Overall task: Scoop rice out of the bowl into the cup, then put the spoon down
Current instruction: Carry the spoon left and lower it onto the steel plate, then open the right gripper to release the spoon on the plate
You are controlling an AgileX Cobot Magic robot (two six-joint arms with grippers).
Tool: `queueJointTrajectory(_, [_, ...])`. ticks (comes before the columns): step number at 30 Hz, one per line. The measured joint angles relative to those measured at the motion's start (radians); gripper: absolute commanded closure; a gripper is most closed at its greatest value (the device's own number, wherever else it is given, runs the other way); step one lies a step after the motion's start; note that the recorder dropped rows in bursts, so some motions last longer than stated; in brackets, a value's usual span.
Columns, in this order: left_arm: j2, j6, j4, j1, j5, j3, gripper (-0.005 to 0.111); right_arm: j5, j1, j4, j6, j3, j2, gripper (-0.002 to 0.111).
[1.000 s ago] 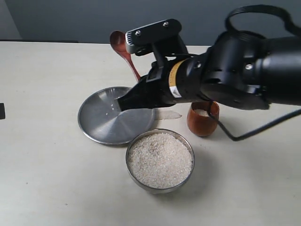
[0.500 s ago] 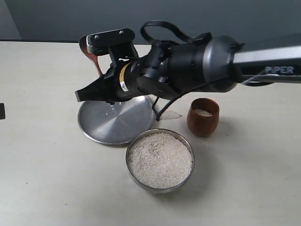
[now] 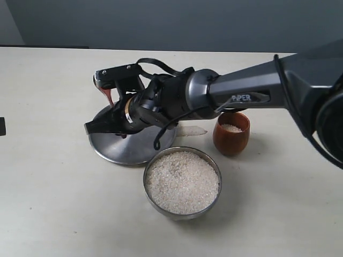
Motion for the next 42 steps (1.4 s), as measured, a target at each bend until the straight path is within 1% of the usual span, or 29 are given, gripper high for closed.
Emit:
queueJointTrajectory(5, [0.000,0.000,0.000,0.000,0.000,0.000,0.106,0.008,0.000,0.024,0.002,-0.034,0.039,0.109])
queueJointTrajectory(14, [0.000,0.000,0.000,0.000,0.000,0.000,0.106,0.074,0.000,0.050,0.002,-0.052,0.066,0.109])
queueJointTrajectory(16, [0.000,0.000,0.000,0.000,0.000,0.000,0.106,0.102,0.000,0.054,-0.004,-0.053,0.066,0.107])
queueJointTrajectory(18, [0.000,0.000,0.000,0.000,0.000,0.000,0.106,0.122,0.000,0.057,-0.011,-0.053,0.066,0.098])
queueJointTrajectory(19, [0.000,0.000,0.000,0.000,0.000,0.000,0.106,0.127,0.000,0.059,-0.012,-0.053,0.066,0.083])
queueJointTrajectory(21, [0.000,0.000,0.000,0.000,0.000,0.000,0.106,0.131,0.000,0.059,-0.014,-0.053,0.066,0.073])
queueJointTrajectory(22, [0.000,0.000,0.000,0.000,0.000,0.000,0.106,0.133,0.000,0.063,-0.014,-0.053,0.066,0.072])
queueJointTrajectory(27, [0.000,0.000,0.000,0.000,0.000,0.000,0.106,0.120,0.018,0.065,-0.016,-0.053,0.053,0.072])
queueJointTrajectory(32, [0.000,0.000,0.000,0.000,0.000,0.000,0.106,0.114,0.038,0.044,-0.022,-0.054,-0.036,0.072])
queueJointTrajectory(35, [0.000,0.000,0.000,0.000,0.000,0.000,0.106,0.167,0.038,0.004,-0.022,-0.054,-0.096,0.072])
queueJointTrajectory(42, [0.000,0.002,0.000,0.000,0.000,0.000,0.106,0.402,0.040,-0.061,-0.060,-0.055,-0.209,0.072])
